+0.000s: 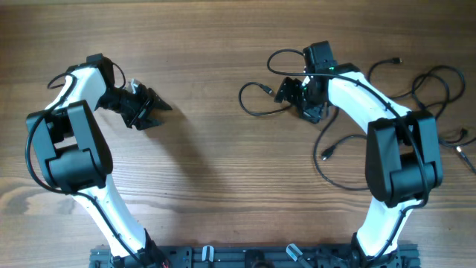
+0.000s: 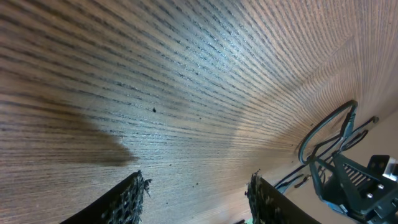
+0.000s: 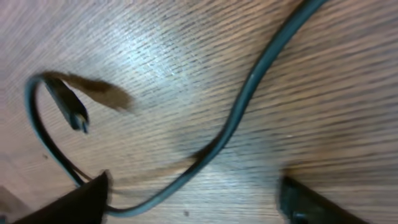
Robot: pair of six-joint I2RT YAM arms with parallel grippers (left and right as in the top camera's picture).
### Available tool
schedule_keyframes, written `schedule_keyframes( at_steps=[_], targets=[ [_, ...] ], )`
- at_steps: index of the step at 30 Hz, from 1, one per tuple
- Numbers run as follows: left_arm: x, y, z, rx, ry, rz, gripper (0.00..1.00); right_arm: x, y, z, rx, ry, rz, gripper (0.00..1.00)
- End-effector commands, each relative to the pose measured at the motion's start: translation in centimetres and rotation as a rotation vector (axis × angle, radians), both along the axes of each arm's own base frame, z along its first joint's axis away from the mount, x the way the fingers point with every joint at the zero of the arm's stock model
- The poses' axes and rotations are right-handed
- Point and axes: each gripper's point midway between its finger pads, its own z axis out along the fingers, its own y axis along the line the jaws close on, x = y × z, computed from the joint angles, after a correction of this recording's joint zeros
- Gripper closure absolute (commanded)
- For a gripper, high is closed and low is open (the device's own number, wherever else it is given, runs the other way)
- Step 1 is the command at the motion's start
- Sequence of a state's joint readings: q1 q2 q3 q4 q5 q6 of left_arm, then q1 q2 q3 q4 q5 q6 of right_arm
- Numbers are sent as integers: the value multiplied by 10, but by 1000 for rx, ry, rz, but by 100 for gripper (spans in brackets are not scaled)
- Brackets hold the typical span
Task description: Untangle cables
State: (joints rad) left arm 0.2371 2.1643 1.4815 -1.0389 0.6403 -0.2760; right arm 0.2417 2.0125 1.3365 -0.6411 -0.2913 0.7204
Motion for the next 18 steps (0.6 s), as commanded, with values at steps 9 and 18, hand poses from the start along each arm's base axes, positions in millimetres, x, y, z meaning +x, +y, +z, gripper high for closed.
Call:
schedule_keyframes(
  at_steps=[9, 18],
  targets=[
    [2, 0, 0, 7, -2, -3, 44, -16, 33, -16, -105, 41, -133, 62],
    [2, 0, 0, 6, 10, 13, 43, -30, 71, -8, -104, -25, 160, 95]
  ],
)
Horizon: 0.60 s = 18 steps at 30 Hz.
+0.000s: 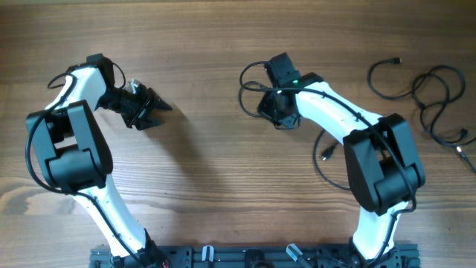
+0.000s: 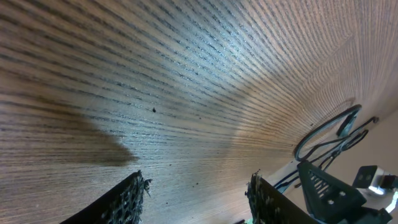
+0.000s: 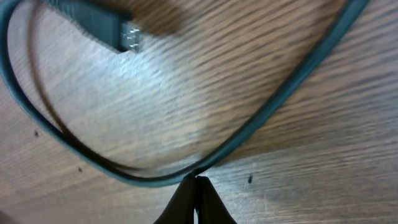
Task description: Untangle cables
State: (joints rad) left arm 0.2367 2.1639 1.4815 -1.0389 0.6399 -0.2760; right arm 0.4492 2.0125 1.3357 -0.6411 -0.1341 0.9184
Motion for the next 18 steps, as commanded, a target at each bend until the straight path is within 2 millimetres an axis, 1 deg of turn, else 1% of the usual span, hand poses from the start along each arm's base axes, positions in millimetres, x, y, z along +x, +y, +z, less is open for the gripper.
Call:
schedule_keyframes(
  at_steps=[1, 3, 4, 8, 10, 12, 13, 15, 18],
  targets=[
    [2, 0, 0, 6, 11, 15, 42, -4, 24, 1, 28, -37, 259, 96],
    [2, 0, 0, 6, 10, 15, 42, -8, 40, 8, 75, -55, 368, 96],
    [2, 0, 0, 6, 10, 15, 42, -16, 58, 15, 139, -60, 454, 95],
    [2, 0, 0, 6, 11, 15, 42, -21, 72, 20, 143, -73, 499, 95],
    [2, 0, 0, 6, 10, 14, 42, -21, 74, 27, 134, -72, 526, 95],
    [2, 0, 0, 6, 10, 14, 44, -19, 67, 39, 84, -58, 534, 95],
    [2, -1, 0, 6, 10, 13, 46, -16, 58, 44, 32, -51, 520, 96],
    [2, -3, 0, 7, 6, 6, 46, -7, 29, 59, -96, -29, 473, 96],
    [3, -10, 0, 8, -3, -17, 45, -2, -7, 71, -169, 27, 381, 95]
  ],
)
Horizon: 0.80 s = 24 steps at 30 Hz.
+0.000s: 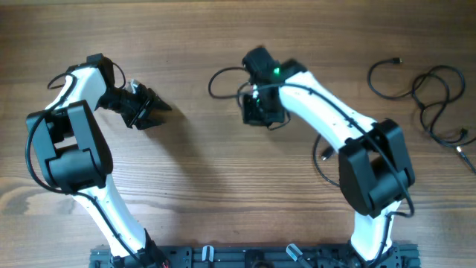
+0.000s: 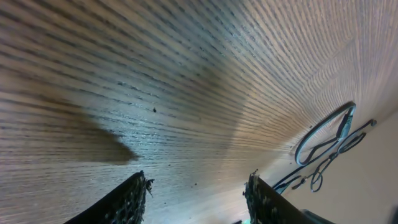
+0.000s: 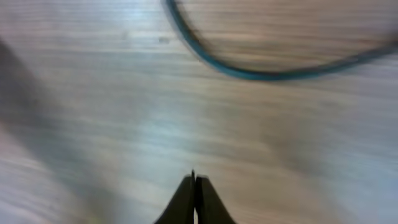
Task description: Untangle cables
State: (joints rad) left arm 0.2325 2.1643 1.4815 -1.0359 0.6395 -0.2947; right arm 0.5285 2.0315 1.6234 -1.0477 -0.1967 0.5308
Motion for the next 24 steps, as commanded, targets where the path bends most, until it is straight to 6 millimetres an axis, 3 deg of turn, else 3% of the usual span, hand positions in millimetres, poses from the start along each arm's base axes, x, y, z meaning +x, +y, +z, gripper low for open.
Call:
schedule_keyframes(
  at_steps=[1, 6, 11, 16, 18, 20, 23, 24],
  targets=[
    [3, -12, 0, 8, -14, -38, 44, 28, -53, 14, -122, -37, -111, 95],
    [6, -40, 1, -3, -68, -135, 43, 21, -108, 6, -168, 82, -261, 95],
    [5, -101, 16, -136, -198, -327, 39, 7, -151, -9, -203, 163, -265, 76],
    [-5, -148, 18, -167, -260, -479, 43, -17, -181, -33, -231, 254, -308, 78],
    [-9, -165, 18, -171, -277, -525, 53, -27, -187, -44, -237, 283, -316, 78],
    [-13, -182, 19, -176, -313, -586, 75, -38, -190, -56, -242, 306, -313, 78],
    [-17, -210, 25, -183, -359, -647, 93, -52, -192, -71, -249, 333, -310, 78],
    [-17, -219, 27, -184, -372, -660, 94, -55, -192, -74, -248, 337, -305, 78]
  ],
)
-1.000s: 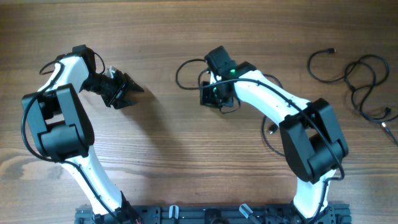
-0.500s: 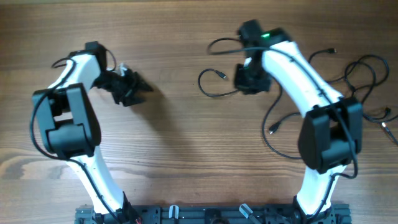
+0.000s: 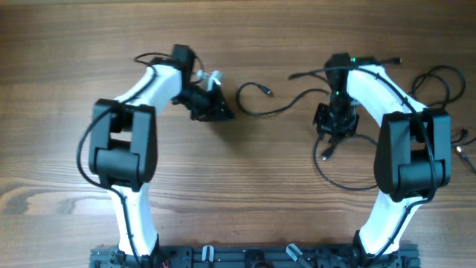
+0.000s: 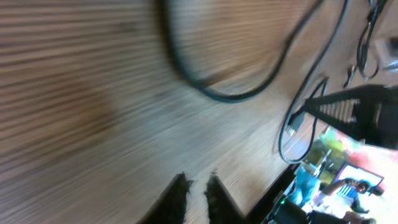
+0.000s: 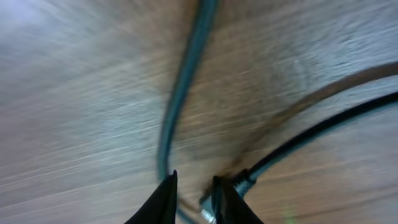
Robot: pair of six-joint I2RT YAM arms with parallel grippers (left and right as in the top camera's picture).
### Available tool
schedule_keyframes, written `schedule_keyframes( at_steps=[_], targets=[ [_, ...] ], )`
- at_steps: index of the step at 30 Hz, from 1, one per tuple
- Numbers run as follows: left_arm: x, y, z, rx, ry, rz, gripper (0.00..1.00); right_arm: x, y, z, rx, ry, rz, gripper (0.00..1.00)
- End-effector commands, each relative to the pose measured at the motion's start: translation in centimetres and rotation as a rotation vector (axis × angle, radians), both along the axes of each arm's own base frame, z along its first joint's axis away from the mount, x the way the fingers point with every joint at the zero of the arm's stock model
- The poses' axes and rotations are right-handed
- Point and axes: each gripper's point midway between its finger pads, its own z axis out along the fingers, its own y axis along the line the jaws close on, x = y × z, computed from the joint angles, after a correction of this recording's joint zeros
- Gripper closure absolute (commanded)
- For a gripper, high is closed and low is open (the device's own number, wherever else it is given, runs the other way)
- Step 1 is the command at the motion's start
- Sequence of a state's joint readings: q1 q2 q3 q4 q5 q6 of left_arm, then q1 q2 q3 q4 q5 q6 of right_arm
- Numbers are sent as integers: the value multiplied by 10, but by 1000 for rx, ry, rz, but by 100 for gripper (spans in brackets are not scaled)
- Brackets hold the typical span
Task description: Untangle cables
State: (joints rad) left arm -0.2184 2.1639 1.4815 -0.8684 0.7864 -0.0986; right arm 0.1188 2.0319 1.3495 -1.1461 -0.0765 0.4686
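A long dark cable [image 3: 286, 109] lies across the middle of the table, and its plug end [image 3: 265, 91] curls back at the left. My left gripper [image 3: 223, 113] sits just left of that curl. Its wrist view shows narrowly open, empty jaws [image 4: 198, 183] and the cable [image 4: 211, 94] ahead. My right gripper [image 3: 333, 128] hovers between this cable and a second cable [image 3: 321, 171]. Its jaws [image 5: 194, 183] stand slightly apart. A teal cable [image 5: 186, 74] ends by the left finger, and a black cable's plug [image 5: 239, 180] is by the right finger. Both wrist views are blurred.
A tangle of more black cables [image 3: 435, 97] lies at the far right, with one loop [image 3: 383, 74] reaching up towards the back. The second cable curves down to the front right [image 3: 357, 187]. Bare wood [image 3: 186, 171] fills the left and front.
My left arm has moved from the far left to the table's middle, and its jaws went from wide open to a narrow gap. My right gripper moved right and its jaws parted. The cable's curl lies further right.
My right gripper stood open over the long cable. Then it was shut on it further left, then further left again with the cable's loop shifted that way. Now it is off to the right with its jaws parted. My left gripper stayed wide open at the far left until now.
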Motion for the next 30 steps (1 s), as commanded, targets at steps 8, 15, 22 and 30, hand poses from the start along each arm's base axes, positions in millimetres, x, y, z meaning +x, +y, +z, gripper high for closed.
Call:
schedule_keyframes(
  at_steps=[8, 15, 22, 30],
  targets=[
    [16, -84, 20, 42, -248, -95, 96, -20, 15, -28, 94, 21, 3, 78],
    [27, -91, 4, 239, -388, -93, 96, -7, 43, -38, 257, -57, -27, 78],
    [30, -81, -3, 315, -402, -81, 96, 10, 64, -33, 384, -120, -39, 77],
    [41, -85, 12, 270, -401, -21, 96, 16, 70, -31, 416, -147, -36, 73]
  ],
)
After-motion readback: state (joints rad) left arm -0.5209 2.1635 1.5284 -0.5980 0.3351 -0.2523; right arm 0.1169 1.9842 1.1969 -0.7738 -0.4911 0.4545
